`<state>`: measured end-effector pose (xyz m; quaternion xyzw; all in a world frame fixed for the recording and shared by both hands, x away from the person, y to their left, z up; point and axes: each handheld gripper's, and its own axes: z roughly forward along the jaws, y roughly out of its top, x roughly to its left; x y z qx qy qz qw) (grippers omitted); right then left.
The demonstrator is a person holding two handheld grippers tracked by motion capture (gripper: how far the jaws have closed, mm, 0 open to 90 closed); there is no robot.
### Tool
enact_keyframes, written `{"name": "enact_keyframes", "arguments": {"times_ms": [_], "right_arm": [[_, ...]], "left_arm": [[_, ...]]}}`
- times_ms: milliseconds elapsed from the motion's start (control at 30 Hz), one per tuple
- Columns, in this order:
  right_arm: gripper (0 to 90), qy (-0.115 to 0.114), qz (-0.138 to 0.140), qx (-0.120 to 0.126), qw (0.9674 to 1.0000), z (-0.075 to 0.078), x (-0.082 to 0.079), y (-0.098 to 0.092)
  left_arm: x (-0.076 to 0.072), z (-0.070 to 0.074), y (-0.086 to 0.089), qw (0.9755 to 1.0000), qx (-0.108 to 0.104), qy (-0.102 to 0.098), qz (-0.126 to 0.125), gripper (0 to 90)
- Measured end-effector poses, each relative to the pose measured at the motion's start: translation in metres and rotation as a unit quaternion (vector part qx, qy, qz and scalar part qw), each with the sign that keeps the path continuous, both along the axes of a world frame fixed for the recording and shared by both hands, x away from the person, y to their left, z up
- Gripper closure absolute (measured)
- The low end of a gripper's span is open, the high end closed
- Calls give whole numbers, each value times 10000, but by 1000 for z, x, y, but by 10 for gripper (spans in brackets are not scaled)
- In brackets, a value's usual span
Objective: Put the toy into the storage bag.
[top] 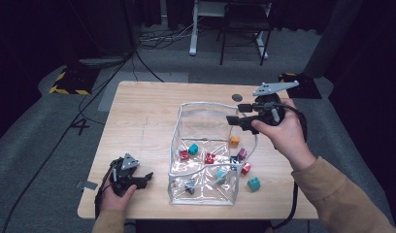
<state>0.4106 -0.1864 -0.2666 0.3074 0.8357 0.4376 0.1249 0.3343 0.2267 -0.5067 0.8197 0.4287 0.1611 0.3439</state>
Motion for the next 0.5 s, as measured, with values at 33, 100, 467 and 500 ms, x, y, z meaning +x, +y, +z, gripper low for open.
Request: {"name": "enact_keyframes", "arguments": {"times_ms": [33, 100, 467, 500], "right_arm": [[361, -3, -57, -8, 10000, -1, 0, -5], [361, 8, -150, -33, 9999, -2, 0, -14], [360, 28, -596, -47, 9982, -5, 3, -56], [360, 24, -619, -48, 9981, -6, 4, -58]], "left_arm": [[0, 0, 0, 10000, -7, -2, 7, 244], [0, 0, 0, 10000, -20, 0, 23, 244], [0, 0, 0, 10000, -20, 1, 25, 244], [0, 0, 0, 10000, -22, 1, 27, 244]]}}
